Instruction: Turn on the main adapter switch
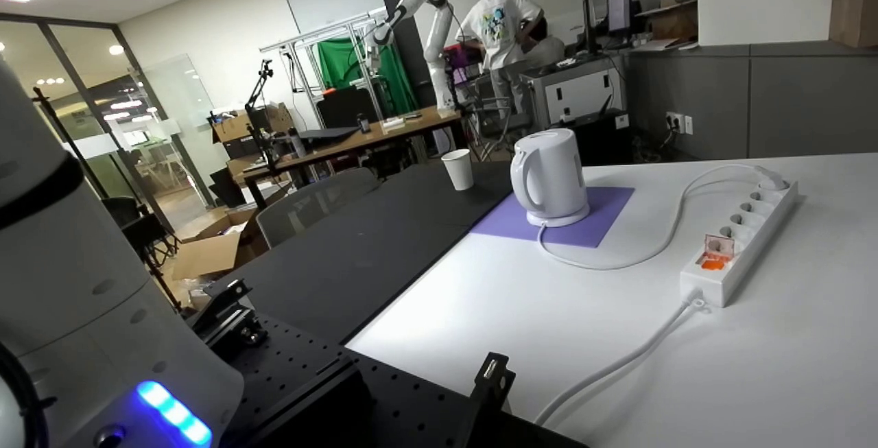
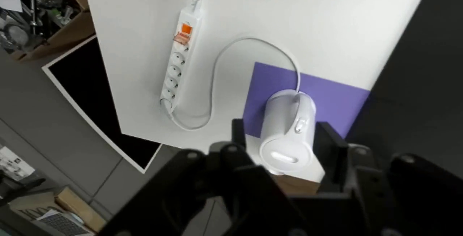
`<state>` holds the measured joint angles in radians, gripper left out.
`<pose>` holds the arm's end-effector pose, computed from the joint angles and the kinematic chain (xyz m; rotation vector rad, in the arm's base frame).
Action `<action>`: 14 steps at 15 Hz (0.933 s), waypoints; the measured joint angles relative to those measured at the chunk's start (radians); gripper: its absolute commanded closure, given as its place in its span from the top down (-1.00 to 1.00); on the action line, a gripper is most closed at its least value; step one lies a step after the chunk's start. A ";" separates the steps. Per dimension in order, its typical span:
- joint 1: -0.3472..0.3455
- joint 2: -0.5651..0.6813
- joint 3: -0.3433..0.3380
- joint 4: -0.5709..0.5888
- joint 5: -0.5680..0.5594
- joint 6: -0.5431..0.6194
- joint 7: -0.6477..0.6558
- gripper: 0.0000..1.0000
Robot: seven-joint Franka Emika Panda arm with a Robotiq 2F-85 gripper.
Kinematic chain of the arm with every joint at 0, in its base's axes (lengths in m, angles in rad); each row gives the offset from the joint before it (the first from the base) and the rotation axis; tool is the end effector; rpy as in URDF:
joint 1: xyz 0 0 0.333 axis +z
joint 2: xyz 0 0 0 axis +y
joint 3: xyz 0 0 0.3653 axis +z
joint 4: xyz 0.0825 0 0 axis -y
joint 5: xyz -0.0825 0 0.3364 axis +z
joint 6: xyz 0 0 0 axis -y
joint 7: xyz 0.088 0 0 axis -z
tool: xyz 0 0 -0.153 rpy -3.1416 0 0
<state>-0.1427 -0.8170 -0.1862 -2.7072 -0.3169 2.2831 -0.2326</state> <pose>0.2565 -0.1145 0.5045 2.8611 0.1369 0.4965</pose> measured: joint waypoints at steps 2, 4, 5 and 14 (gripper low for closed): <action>-0.048 0.098 -0.060 0.012 -0.002 0.110 -0.020 -0.79; -0.078 0.214 -0.105 0.044 -0.001 0.186 -0.025 -0.98; -0.083 0.274 -0.125 0.068 -0.001 0.212 -0.025 -1.00; -0.091 0.667 -0.181 0.290 0.005 0.221 0.002 -0.98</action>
<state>-0.2342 -0.1505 -0.3671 -2.4174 -0.3119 2.5041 -0.2310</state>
